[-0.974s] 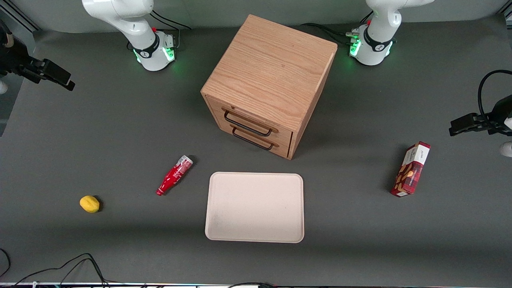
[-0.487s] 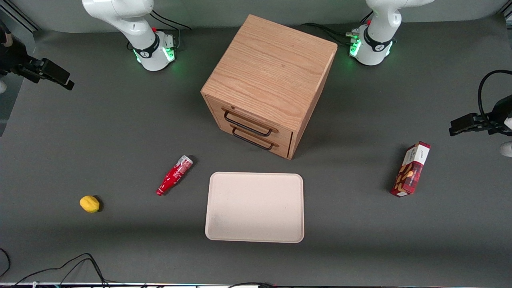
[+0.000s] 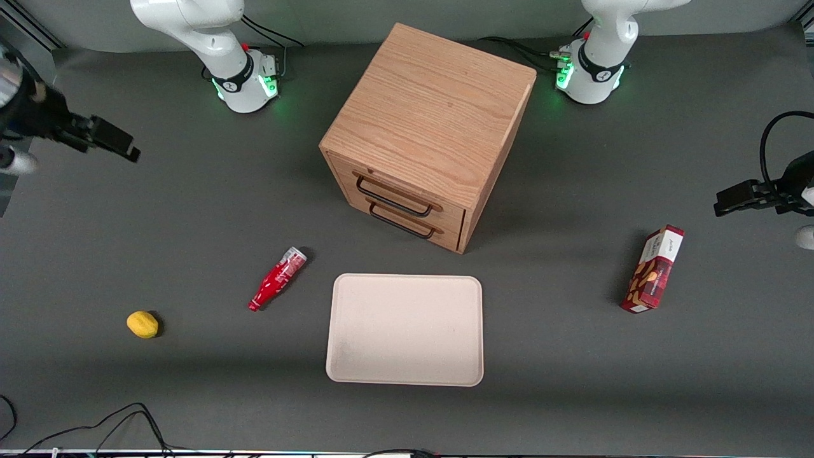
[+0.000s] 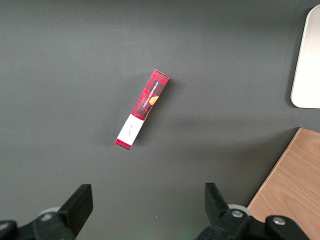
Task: Place coke bottle on tray
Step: 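Move the open right gripper down over the red Coca-Cola bottle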
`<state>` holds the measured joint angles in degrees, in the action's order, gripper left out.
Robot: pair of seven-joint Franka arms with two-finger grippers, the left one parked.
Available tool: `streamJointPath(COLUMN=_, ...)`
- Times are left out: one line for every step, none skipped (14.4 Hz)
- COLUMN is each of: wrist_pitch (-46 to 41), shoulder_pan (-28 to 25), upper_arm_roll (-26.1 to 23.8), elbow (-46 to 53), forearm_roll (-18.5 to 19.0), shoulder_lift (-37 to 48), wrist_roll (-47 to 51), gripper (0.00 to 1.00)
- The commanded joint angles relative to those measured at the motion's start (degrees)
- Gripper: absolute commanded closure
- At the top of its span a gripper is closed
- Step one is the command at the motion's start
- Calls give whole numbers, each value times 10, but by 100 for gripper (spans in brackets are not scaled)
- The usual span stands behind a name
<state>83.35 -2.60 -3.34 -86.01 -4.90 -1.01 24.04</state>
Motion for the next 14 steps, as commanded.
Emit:
streamJointPath(wrist_pitch=48, shoulder_pan=-4, upper_arm_roll=-32, elbow=24, forearm_roll=-13, shoulder_lift=-99, wrist_roll=81, gripper=0)
streamJointPath(wrist_pitch=73, shoulder_pan=-4, upper_arm_roll=-33, elbow=18, forearm_roll=-18, shoulder_lift=-138, wrist_roll=96, gripper=0)
streamJointPath(wrist_pitch=108, shoulder_pan=-6, upper_arm_roll=-34, elbow=11, forearm_roll=-17, shoulder_lift=-176, wrist_roll=120, gripper=0)
streamJointPath(wrist_pitch=155, shoulder_pan=-13, upper_arm_roll=-34, elbow=3, forearm_roll=-17, shoulder_lift=-216, wrist_roll=146, gripper=0)
streamJointPath(wrist_pitch=199, shoulder_pan=-17, upper_arm_roll=-35, elbow=-3, forearm_roll=-14, shoulder_lift=-251, wrist_roll=163, gripper=0)
streamJointPath(wrist_pitch=237, shoulder_pan=-17, upper_arm_roll=-36, elbow=-7, forearm_roll=-14, shoulder_lift=-281, wrist_roll=174, gripper=0)
streamJointPath(wrist_pitch=268, shoulder_pan=-17, upper_arm_roll=-40, elbow=-13, forearm_roll=-13, shoulder_lift=-306, wrist_roll=174, gripper=0)
streamJointPath(wrist_pitch=304, shoulder_pan=-17, upper_arm_roll=-41, elbow=-24, forearm_roll=-13, shoulder_lift=-326, wrist_roll=175, gripper=0)
streamJointPath(wrist_pitch=339, shoulder_pan=-18, upper_arm_roll=-41, elbow=-45, forearm_roll=-13, shoulder_lift=-336, wrist_roll=175, gripper=0)
streamJointPath(wrist_pitch=369, shoulder_pan=-18, upper_arm_roll=-42, elbow=-70, forearm_roll=-13, shoulder_lift=-337, wrist_roll=176, gripper=0)
streamJointPath(wrist_pitch=397, shoulder_pan=-21, upper_arm_roll=-42, elbow=-99, forearm_roll=-12, shoulder_lift=-334, wrist_roll=184, gripper=0)
streamJointPath(wrist_pitch=422, shoulder_pan=-23, upper_arm_roll=-42, elbow=-122, forearm_roll=-9, shoulder_lift=-331, wrist_roll=208, gripper=0)
streamJointPath(wrist_pitch=437, shoulder_pan=-27, upper_arm_roll=-45, elbow=-138, forearm_roll=-6, shoulder_lift=-330, wrist_roll=221, gripper=0)
streamJointPath(wrist_pitch=447, shoulder_pan=-28, upper_arm_roll=-47, elbow=-150, forearm_roll=-6, shoulder_lift=-328, wrist_roll=221, gripper=0)
